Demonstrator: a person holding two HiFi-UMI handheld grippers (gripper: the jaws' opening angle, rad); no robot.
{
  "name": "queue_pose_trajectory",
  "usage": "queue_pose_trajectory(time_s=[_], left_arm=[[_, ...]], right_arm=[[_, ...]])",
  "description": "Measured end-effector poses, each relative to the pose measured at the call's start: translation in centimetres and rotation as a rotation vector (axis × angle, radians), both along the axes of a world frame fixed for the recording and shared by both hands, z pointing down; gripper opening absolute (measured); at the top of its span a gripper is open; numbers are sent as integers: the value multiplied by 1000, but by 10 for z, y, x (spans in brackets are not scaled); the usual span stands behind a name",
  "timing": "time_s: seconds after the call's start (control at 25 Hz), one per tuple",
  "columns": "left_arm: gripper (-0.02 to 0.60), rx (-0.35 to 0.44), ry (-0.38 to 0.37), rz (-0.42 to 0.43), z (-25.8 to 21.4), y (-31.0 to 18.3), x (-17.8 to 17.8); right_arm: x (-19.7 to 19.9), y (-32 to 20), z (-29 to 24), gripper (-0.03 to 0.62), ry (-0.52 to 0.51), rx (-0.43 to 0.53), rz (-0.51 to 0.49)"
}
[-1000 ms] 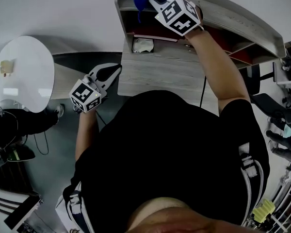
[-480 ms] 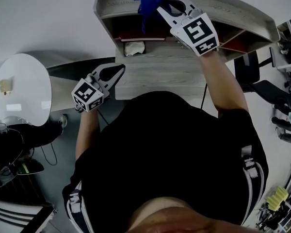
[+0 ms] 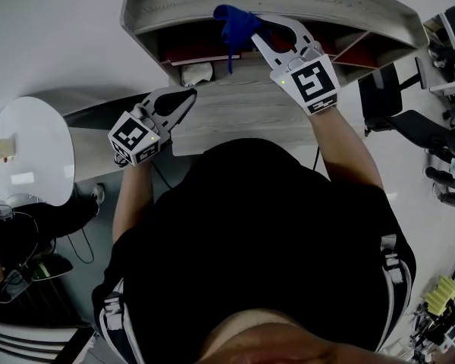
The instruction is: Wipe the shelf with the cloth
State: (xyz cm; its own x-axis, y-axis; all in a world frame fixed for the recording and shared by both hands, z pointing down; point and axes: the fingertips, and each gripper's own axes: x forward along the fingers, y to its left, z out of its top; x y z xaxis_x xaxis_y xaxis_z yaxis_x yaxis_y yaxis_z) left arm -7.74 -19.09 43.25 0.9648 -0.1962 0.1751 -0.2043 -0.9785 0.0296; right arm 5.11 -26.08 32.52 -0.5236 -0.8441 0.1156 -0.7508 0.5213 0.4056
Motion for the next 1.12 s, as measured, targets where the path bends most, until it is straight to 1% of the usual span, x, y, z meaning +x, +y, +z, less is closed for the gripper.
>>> queue_pose_trajectory(time_s=[0.08,0.2,0.28,0.48,0.64,0.84,1.12], left_arm=[[17,-1,0,12,1,3,10],[17,-12,2,17,1,4,23],[17,-20,6,17,1,4,30],[17,-31,19,21,2,5,47],[17,-42,24,15,4,8,59],[17,-48,28,5,8,11,69],[17,-24,26,-19,9,11,82]], right_arm=[[10,9,12,54,-21,-12,13],[23,25,23,54,-63,-5,28],[32,34,29,54,-73,-2,36],[52,49,52,54,-110,-35,54],[70,61,70,54,-172,-47,79],[91,67,96,53,-184,-91,109],[121,64,107,52,-214,-114,153]])
